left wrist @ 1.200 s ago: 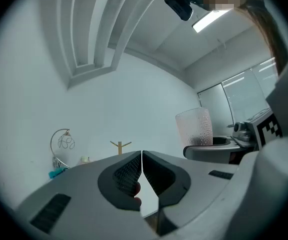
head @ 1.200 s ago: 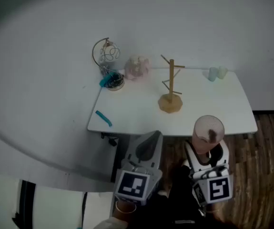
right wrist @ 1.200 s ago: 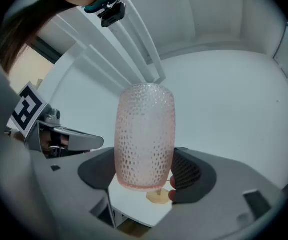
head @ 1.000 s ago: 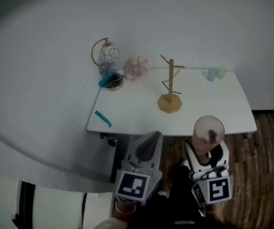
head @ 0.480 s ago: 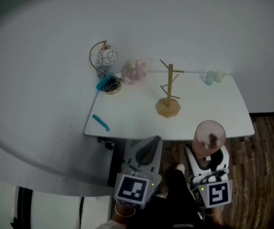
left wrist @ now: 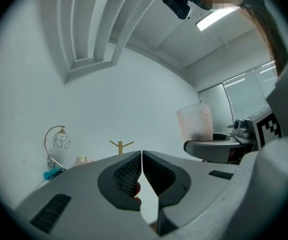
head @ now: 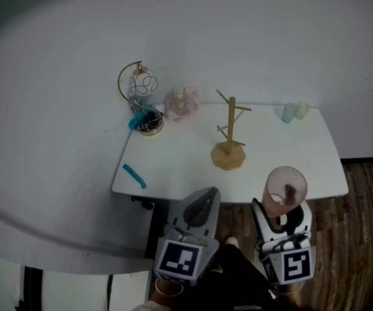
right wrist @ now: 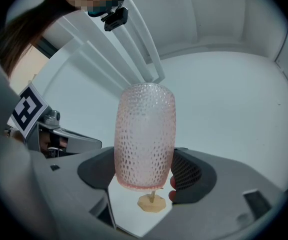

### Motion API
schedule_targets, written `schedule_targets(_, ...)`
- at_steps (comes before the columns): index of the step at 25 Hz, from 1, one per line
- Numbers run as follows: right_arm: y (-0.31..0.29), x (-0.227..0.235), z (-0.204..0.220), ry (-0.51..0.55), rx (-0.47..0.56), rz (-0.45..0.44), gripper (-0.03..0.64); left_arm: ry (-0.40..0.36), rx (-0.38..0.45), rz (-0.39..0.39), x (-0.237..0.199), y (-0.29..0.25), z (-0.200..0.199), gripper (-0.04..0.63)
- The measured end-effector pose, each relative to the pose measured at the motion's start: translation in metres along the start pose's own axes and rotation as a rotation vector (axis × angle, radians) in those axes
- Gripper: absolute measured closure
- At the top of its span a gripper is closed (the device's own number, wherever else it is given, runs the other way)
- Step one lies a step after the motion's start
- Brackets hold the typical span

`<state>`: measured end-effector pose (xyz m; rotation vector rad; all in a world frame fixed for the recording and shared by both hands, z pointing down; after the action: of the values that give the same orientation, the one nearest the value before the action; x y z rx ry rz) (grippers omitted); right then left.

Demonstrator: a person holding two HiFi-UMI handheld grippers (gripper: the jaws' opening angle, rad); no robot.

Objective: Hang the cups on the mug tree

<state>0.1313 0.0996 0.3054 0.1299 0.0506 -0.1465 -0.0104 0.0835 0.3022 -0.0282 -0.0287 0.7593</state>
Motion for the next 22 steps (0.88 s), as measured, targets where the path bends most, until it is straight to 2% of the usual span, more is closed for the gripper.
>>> schedule_targets(22, -0.099, 0.045, 0.007, 0.011, -0.001, -0.02, 0.281, -0.021, -0.013, -0.053, -0.05, -0.086, -0.019, 0.588)
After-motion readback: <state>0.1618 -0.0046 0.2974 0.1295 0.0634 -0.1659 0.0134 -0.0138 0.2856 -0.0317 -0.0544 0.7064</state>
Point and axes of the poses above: the fingertips, and each gripper's own axes: y backward along the fingers, x to its right, z out of its underside, the point moved 3 cm from there along y, backward along the fingers, and after that the axes turned 12 degrees about z, right-handed, at the moved point
